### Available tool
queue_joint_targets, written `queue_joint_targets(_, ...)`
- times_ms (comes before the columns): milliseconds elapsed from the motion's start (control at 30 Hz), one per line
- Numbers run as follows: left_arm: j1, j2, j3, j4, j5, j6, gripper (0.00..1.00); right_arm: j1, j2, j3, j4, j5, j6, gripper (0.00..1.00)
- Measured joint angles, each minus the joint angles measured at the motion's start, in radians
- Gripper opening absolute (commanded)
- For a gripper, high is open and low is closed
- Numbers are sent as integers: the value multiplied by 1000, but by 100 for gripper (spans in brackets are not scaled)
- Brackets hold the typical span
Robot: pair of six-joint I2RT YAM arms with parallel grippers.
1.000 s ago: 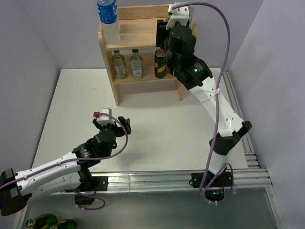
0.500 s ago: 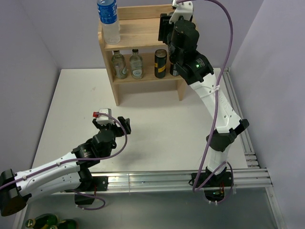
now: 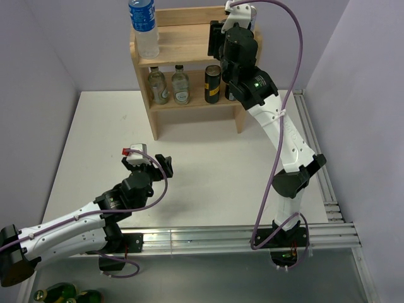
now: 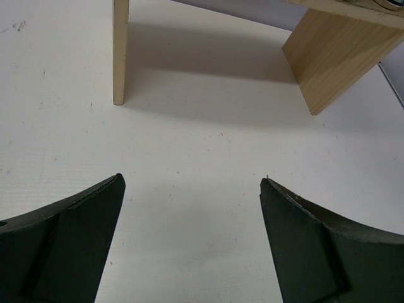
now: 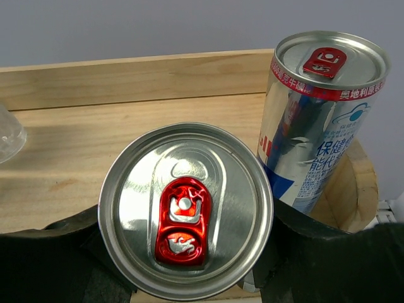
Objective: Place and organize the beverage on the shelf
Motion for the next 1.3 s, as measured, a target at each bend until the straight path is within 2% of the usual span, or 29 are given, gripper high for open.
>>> queue_joint_targets(67, 0, 0, 0, 0, 0, 0, 95, -2, 0, 0, 0, -3, 4, 2)
queue_joint_targets(167, 0, 0, 0, 0, 0, 0, 95, -6, 1, 0, 0, -6, 11, 15)
queue_joint_targets(200, 0, 0, 0, 0, 0, 0, 95, -6, 1, 0, 1, -6, 14, 26)
queue_joint_targets(300, 0, 0, 0, 0, 0, 0, 95, -8, 2, 0, 2, -8, 18, 45)
queue_joint_targets(400, 0, 0, 0, 0, 0, 0, 95, -10, 6, 0, 11, -11, 19, 56)
queue_joint_targets(833, 0, -18, 0, -10, 0, 0, 95, -21, 51, 6, 102, -36, 25, 66)
queue_joint_targets(933, 0, -19, 0, -12, 0, 0, 95, -21, 61, 7, 95, -40, 29, 73)
queue_joint_targets(967, 0, -19, 0, -13, 0, 0, 95, -22, 67, 7, 91, -43, 34, 86)
queue_joint_targets(1000, 0, -19, 0, -14, 0, 0, 95, -22, 74, 7, 87, -45, 42, 88)
queue_joint_targets(1300, 0, -20, -1, -14, 0, 0, 95, -27, 116, 7, 64, -52, 60, 89)
